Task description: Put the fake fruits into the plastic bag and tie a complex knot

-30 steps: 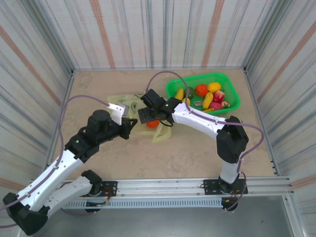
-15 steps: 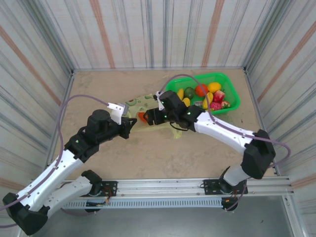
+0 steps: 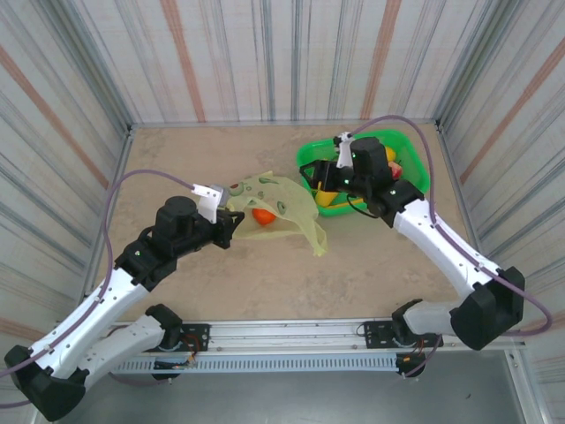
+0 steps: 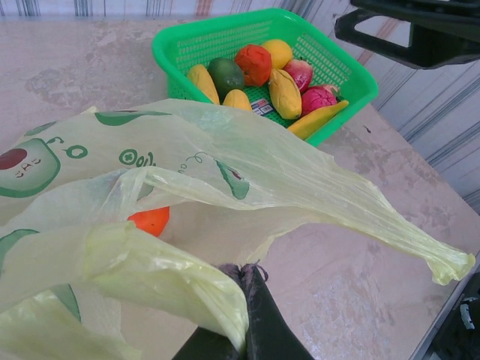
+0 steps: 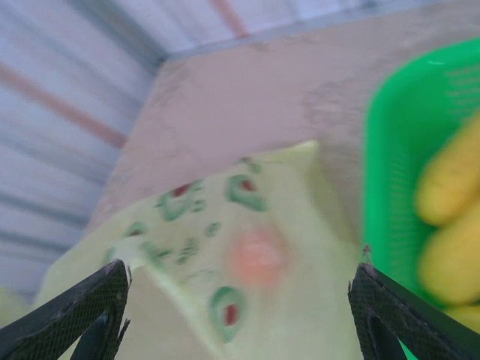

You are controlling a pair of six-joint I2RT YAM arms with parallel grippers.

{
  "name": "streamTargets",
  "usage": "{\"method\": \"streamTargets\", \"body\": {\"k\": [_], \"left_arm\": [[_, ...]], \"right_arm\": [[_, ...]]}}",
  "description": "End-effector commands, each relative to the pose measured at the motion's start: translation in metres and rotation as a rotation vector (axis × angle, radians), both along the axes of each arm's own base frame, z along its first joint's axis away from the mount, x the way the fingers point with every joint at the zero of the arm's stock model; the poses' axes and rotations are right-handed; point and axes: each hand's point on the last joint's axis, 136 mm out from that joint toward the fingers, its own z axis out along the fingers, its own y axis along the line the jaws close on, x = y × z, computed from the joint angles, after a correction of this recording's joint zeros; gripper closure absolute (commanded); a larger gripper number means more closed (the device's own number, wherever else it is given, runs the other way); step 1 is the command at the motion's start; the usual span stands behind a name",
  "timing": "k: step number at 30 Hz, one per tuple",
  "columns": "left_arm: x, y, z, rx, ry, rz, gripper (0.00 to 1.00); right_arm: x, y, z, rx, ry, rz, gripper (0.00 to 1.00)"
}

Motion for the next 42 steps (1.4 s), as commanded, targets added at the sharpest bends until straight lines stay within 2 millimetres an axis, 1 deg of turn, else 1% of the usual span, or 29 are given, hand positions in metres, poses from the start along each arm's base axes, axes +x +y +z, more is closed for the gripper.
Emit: {"method": "streamTargets", "body": {"k": [1,3,4,6,9,13,15,17,20,23,26,29,31,32,33,34,36,37,42], "left_arm": [[-0.003,0.005,0.004,0.012,-0.014,0.005,1.0],[-0.003,0.005,0.004,0.013,-0.013,0.001,1.0],[-0.004,0.005,0.005,0.014,-0.014,0.001,1.0],[-0.003,0.005,0.006,0.014,-0.014,0.001,1.0],[-0.004,0.004,0.006,0.017,-0.013,-0.007,1.0],[-0.006,0.004,0.006,0.012,-0.007,-0.011,1.0],[-0.006,0.005,0.006,0.012,-0.007,-0.01,1.0],[-0.007,0.006,0.008,0.01,-0.009,-0.009,1.0],[-0.009,0.007,0.009,0.01,-0.012,-0.007,1.0],[-0.01,0.008,0.01,0.011,-0.011,-0.008,1.0],[-0.011,0.01,0.012,0.012,-0.018,-0.003,1.0],[-0.012,0.011,0.013,0.012,-0.022,-0.004,1.0],[-0.012,0.011,0.014,0.012,-0.023,-0.004,1.0],[-0.012,0.011,0.014,0.011,-0.024,-0.003,1.0],[-0.013,0.011,0.014,0.011,-0.023,-0.005,1.0],[-0.013,0.011,0.016,0.008,-0.026,-0.005,1.0],[-0.014,0.012,0.016,0.011,-0.024,-0.006,1.0],[-0.014,0.012,0.016,0.012,-0.025,-0.004,1.0],[-0.014,0.013,0.016,0.011,-0.025,-0.003,1.0]], "right_arm": [[0.019,-0.038,-0.047,-0.095,0.204,-0.143,0.21],[0.033,-0.049,-0.069,-0.124,0.291,-0.182,0.2],[0.037,-0.052,-0.077,-0.135,0.321,-0.198,0.2],[0.049,-0.055,-0.097,-0.161,0.365,-0.217,0.17],[0.064,-0.063,-0.121,-0.187,0.416,-0.256,0.15],[0.081,-0.067,-0.15,-0.224,0.469,-0.286,0.12],[0.088,-0.069,-0.169,-0.257,0.497,-0.295,0.11],[0.094,-0.068,-0.184,-0.249,0.526,-0.287,0.12],[0.102,-0.058,-0.204,-0.189,0.574,-0.241,0.14],[0.108,-0.054,-0.216,-0.172,0.595,-0.221,0.17],[0.112,-0.053,-0.221,-0.163,0.607,-0.22,0.22],[0.111,-0.054,-0.226,-0.17,0.616,-0.223,0.29],[0.109,-0.055,-0.229,-0.166,0.626,-0.22,0.35],[0.108,-0.057,-0.229,-0.164,0.628,-0.221,0.41],[0.107,-0.058,-0.228,-0.164,0.625,-0.221,0.44],[0.106,-0.059,-0.225,-0.163,0.615,-0.22,0.48],[0.105,-0.061,-0.213,-0.169,0.581,-0.222,0.5],[0.105,-0.063,-0.205,-0.173,0.56,-0.225,0.51],[0.102,-0.076,-0.16,-0.201,0.441,-0.25,0.52]]}}
